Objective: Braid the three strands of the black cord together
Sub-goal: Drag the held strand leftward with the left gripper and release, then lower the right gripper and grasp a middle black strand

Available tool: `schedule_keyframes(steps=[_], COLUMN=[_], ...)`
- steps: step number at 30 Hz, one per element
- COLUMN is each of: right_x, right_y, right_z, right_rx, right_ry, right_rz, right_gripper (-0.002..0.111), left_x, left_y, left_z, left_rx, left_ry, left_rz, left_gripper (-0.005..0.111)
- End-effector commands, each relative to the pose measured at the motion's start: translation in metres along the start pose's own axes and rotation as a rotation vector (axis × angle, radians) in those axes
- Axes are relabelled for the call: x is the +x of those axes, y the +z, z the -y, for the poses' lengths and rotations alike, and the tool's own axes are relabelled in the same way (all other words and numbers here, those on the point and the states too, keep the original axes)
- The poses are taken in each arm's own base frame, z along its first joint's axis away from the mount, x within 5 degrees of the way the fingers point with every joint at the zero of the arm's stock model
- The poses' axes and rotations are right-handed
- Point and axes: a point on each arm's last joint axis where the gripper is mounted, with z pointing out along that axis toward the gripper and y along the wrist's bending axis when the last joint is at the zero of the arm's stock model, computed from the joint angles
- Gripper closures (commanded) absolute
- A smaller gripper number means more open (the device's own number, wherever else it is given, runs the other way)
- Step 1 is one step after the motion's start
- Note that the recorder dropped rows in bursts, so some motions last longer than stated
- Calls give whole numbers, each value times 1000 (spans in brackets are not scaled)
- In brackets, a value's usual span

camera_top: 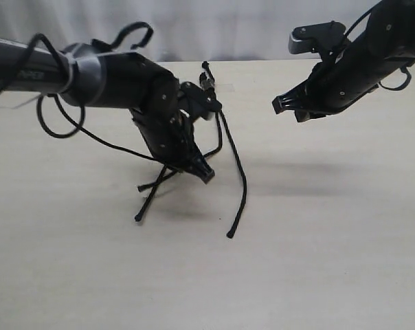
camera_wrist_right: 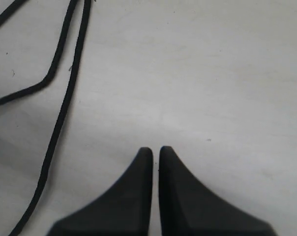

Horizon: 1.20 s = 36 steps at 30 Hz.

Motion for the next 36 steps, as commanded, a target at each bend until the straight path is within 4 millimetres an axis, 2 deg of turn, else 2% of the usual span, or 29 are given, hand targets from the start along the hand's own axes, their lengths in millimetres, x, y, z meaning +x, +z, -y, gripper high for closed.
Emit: schedule_keyframes(steps=[1,7,13,26,28,33,36], right_x=[-4,-4,-5,-5,-5,-5,-5], right_y=[-2,-2,-2,-1,-1,-1,-1], right_z=[2,2,2,2,2,2,1], right_rx=[9,10,11,11,11,8,-3], right_ry=[-8,-8,-8,-8,-8,-5,11], right_rz=[27,33,39,37,37,38,37], right_gripper=[104,104,104,104,104,104,104], left_x=[-1,16,34,45,45,46,47], left_y=[-29,-37,-33,-6,-4,-4,-4], left_z=[-43,-91,-119,-127,-127,-127,-128], left_rx=[-50,-96,-107,-104,-101,-102,-122], left_ry=[-83,-202,-303,-323,-339,-338,-281], left_rz=[63,94,96,47,41,38,29], left_gripper=[107,107,107,105,97,66,61])
